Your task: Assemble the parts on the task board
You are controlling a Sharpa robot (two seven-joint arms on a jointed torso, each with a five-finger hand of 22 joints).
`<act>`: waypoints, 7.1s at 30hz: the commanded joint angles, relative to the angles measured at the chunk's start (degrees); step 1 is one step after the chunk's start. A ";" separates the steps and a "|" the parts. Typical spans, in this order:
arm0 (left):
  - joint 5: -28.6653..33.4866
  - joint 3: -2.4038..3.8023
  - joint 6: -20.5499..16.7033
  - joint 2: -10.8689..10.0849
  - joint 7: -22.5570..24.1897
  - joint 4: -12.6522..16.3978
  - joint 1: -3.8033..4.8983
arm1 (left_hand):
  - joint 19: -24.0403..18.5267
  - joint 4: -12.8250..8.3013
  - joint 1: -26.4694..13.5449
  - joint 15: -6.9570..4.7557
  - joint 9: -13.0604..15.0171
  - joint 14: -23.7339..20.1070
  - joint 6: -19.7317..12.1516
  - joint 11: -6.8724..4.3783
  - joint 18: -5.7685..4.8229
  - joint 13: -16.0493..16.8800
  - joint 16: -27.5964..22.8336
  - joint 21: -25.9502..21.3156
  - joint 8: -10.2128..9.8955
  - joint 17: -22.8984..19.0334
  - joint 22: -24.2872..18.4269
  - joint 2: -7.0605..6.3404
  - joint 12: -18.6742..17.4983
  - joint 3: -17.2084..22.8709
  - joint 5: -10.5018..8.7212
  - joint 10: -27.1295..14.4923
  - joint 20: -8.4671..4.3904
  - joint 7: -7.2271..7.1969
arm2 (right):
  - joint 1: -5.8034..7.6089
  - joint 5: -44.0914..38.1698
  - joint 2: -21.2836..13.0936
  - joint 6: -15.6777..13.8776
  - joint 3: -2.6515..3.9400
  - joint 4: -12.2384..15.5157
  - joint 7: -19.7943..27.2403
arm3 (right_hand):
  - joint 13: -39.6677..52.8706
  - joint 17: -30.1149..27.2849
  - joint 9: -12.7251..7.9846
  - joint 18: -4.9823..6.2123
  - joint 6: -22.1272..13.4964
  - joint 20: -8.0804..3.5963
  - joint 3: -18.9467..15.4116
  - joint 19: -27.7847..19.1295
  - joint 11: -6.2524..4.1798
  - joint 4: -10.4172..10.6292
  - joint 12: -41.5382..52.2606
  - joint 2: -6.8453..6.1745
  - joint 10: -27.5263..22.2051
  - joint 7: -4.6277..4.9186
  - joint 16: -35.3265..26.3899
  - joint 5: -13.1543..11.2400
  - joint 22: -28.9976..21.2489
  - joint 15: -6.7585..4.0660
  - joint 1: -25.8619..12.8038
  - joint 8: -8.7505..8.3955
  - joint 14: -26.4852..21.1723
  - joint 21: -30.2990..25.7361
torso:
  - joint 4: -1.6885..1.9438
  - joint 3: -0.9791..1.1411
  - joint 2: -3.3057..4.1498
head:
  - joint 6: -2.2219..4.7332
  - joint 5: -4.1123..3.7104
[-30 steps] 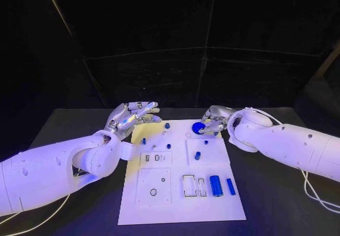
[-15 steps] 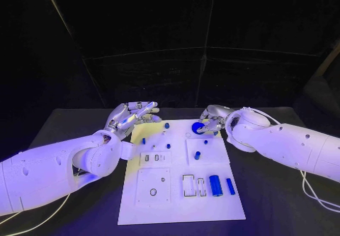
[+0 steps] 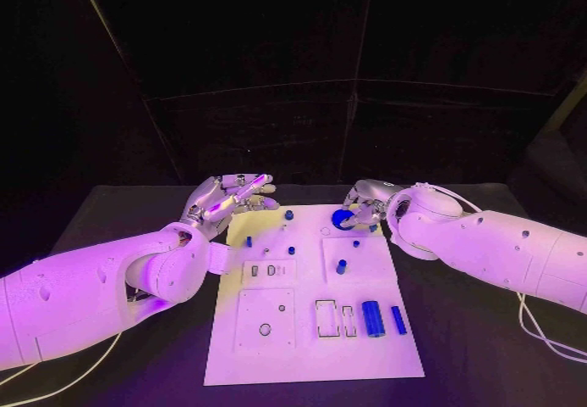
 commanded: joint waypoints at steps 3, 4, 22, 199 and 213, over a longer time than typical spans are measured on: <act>-0.08 0.06 0.85 0.01 0.09 0.06 0.08 | 0.40 -0.37 -0.04 -0.12 -0.09 0.46 0.33 0.11 0.39 0.03 -0.30 -0.33 -0.28 0.06 -0.07 0.62 -0.24 0.02 0.29 0.31 0.02 0.12 | 0.10 -1.63 0.11 1.89 0.04 -0.18 -0.46 | 11.05 12.26 0.00 -1.17 0.48 0.07 0.40 0.43 -0.14 -0.89 0.40 0.22 3.16 0.13 0.25 -0.27 0.19 -0.22 1.09 0.36 5.30 0.34 | -0.07 0.01 0.03 | -0.11 0.05; -0.08 0.06 0.86 0.01 0.09 0.04 0.08 | 0.40 -0.37 -0.04 -0.12 -0.09 0.46 0.33 0.11 0.39 0.03 -0.30 -0.33 -0.28 0.06 -0.07 0.62 -0.24 0.02 0.29 0.31 0.02 0.12 | 0.10 -1.73 0.12 1.97 0.04 -0.20 -0.50 | 11.07 12.29 -0.01 -1.19 0.50 0.07 0.48 0.46 -0.14 -1.02 0.42 0.25 3.17 0.12 0.26 -0.25 0.27 -0.22 1.23 0.37 5.30 0.37 | -0.05 0.03 0.04 | -0.14 0.02; -0.08 0.06 0.82 0.05 0.00 -0.01 0.08 | 0.42 -0.40 -0.03 -0.12 -0.09 0.47 0.34 0.10 0.39 0.03 -0.33 -0.36 -0.30 0.10 -0.10 0.71 -0.27 0.06 0.29 0.33 0.02 0.11 | 0.08 -3.16 0.31 -1.57 0.03 0.26 0.44 | 12.10 12.38 0.65 -1.32 5.77 -0.37 4.09 0.78 -0.49 -3.11 1.21 3.49 3.92 -0.35 0.31 -1.96 1.16 -0.93 3.52 2.59 5.31 0.82 | -0.09 0.02 0.03 | -0.15 -0.09; -0.08 0.06 1.12 0.89 0.20 -3.20 0.11 | 0.71 -1.08 0.52 -0.19 -0.09 0.56 0.60 -0.01 0.40 0.02 -0.63 -0.67 -0.42 0.55 -0.35 1.19 -0.52 0.40 0.28 0.68 -0.03 -0.05 | -2.34 17.66 -9.79 -2.61 -0.55 -0.61 21.64 | 7.90 12.16 0.02 -1.31 4.43 0.21 3.65 0.36 -0.37 -6.53 -3.77 -0.07 -0.04 -0.04 0.13 2.84 1.15 -0.21 4.08 -3.02 5.21 0.52 | -1.39 0.47 -0.22 | 0.08 -0.10; -0.08 0.06 1.05 0.83 0.17 -3.25 0.11 | 0.71 -1.08 0.52 -0.19 -0.09 0.56 0.60 -0.01 0.40 0.02 -0.63 -0.67 -0.42 0.55 -0.35 1.19 -0.52 0.40 0.28 0.68 -0.03 -0.05 | -2.83 17.24 -8.69 -2.37 -0.55 -1.75 21.32 | 8.33 12.64 0.23 -1.40 7.07 0.16 4.64 0.65 -0.41 -7.08 -3.32 1.24 0.38 -0.06 0.33 1.64 1.62 -0.25 3.85 -2.25 5.32 0.73 | -1.38 0.47 -0.21 | -0.23 0.04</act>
